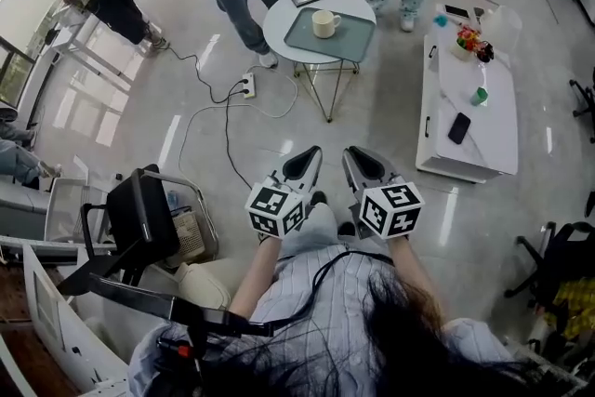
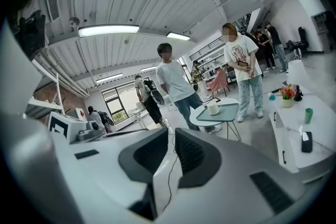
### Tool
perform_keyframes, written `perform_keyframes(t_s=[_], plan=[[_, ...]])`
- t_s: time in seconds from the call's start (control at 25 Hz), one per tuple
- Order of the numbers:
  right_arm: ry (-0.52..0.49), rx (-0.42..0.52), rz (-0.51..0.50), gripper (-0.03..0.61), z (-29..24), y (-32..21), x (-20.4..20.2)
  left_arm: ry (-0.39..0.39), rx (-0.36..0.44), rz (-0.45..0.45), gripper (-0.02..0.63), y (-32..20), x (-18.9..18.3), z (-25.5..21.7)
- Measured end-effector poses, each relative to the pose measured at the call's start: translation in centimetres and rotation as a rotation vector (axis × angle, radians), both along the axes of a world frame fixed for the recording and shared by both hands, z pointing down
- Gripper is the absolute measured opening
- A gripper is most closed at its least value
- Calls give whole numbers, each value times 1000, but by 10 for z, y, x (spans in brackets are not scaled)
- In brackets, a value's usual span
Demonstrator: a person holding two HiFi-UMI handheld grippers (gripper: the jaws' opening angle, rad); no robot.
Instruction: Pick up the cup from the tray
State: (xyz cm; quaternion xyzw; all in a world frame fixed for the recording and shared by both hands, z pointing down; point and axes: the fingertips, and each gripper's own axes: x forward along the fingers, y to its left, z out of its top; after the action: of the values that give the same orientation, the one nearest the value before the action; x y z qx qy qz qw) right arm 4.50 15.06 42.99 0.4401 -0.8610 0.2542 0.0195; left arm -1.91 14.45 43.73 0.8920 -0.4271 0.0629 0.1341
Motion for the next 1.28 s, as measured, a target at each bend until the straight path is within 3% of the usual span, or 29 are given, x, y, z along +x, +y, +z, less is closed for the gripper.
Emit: perform_keyframes(t_s=[0.6, 0.84, 1.28], plan=[[0, -37, 6, 55, 11, -40, -3, 10, -44, 15, 15, -34, -2, 17], [-5, -49, 22, 55, 14, -91, -9, 10, -55, 23, 15, -83, -13, 22], [18, -81, 47, 55, 18, -210, -56, 5, -68, 68, 15, -208, -61, 22]])
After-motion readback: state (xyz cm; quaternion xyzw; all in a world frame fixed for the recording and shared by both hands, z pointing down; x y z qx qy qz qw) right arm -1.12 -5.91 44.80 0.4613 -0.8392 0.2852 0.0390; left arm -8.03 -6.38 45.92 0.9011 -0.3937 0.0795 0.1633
